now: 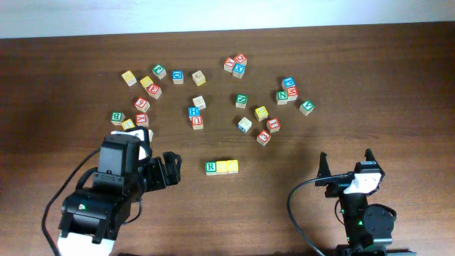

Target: Spell out RSS

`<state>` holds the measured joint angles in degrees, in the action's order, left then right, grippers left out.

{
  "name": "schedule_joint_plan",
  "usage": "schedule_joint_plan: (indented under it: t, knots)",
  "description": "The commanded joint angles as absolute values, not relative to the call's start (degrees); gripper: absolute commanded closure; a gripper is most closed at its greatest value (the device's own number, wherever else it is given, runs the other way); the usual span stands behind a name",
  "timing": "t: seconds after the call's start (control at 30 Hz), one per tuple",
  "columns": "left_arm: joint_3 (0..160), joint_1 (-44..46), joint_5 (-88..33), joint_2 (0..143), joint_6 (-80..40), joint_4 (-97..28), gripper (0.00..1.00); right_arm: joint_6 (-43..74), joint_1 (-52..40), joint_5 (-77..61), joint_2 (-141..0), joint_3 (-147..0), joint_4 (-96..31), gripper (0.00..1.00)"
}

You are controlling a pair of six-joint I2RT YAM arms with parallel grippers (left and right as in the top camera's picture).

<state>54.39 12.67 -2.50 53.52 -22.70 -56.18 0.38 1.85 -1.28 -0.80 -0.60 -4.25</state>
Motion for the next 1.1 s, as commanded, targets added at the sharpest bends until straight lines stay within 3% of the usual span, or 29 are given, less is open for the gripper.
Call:
schedule_joint_plan:
  t: [0.0, 0.67, 0.9, 1.07]
  knots:
    - [55.0, 12.5, -1.9, 53.4, -22.2, -56.1, 0.01, 0.2, 2.3, -0.6, -0.2, -0.3, -4.6, 0.02]
    - [54.6, 12.6, -1.0, 53.4, -22.1, -58.4, 0.01, 0.2, 2.3, -0.6, -0.2, -0.3, -4.6, 0.02]
    - [52.1, 9.3, -5.4, 44.4, -6.2, -57.0, 0.01, 0.2, 2.3, -0.6, -0.2, -0.3, -4.6, 0.02]
    - [47.2, 4.5, -9.1, 35.3, -1.6, -53.1, 0.01, 0.2, 2.3, -0.6, -0.2, -0.3, -4.6, 0.02]
